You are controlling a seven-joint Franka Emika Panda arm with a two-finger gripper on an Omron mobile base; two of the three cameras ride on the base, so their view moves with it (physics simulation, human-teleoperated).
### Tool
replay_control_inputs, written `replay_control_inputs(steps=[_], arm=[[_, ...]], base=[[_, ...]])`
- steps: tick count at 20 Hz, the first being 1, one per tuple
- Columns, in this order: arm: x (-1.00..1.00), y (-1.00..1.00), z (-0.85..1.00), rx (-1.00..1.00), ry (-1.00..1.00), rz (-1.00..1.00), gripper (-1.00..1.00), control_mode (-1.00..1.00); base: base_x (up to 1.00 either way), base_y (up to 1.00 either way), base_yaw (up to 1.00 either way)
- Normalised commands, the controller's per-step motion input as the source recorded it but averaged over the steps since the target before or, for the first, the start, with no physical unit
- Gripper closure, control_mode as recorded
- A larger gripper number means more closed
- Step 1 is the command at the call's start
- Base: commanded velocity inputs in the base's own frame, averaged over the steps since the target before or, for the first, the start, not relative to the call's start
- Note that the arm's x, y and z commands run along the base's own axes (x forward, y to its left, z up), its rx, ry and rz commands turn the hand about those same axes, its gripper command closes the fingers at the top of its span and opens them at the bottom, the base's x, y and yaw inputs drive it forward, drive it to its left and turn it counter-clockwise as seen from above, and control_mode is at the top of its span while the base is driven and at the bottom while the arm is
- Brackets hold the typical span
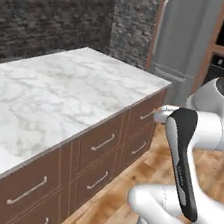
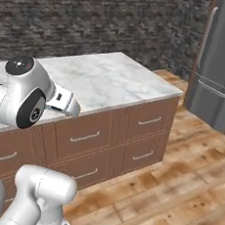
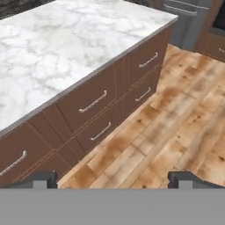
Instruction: Grab the spray bottle from the cabinet, then place it next to the cutting board for sanitizing. Then grab the dish brush from the countertop next to the sink and place it next to the cutting board.
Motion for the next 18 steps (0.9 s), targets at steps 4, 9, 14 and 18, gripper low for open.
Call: replay_control_inputs(steps=[4,9,14,18], arm=[[0.00,0.00,0.00,0.00,0.00,0.00,-1.00,1.00],[0.00,0.00,0.00,0.00,0.00,0.00,-1.00,1.00],[0.00,0.00,0.00,0.00,0.00,0.00,-1.00,1.00],[0.00,0.00,0.00,0.00,0.00,0.00,-1.00,1.00]], base=[[0.29,-0.27,0.69],[0.16,-0.24,0.78],[0.17,-0.19,0.89],[0.17,-0.22,0.89]])
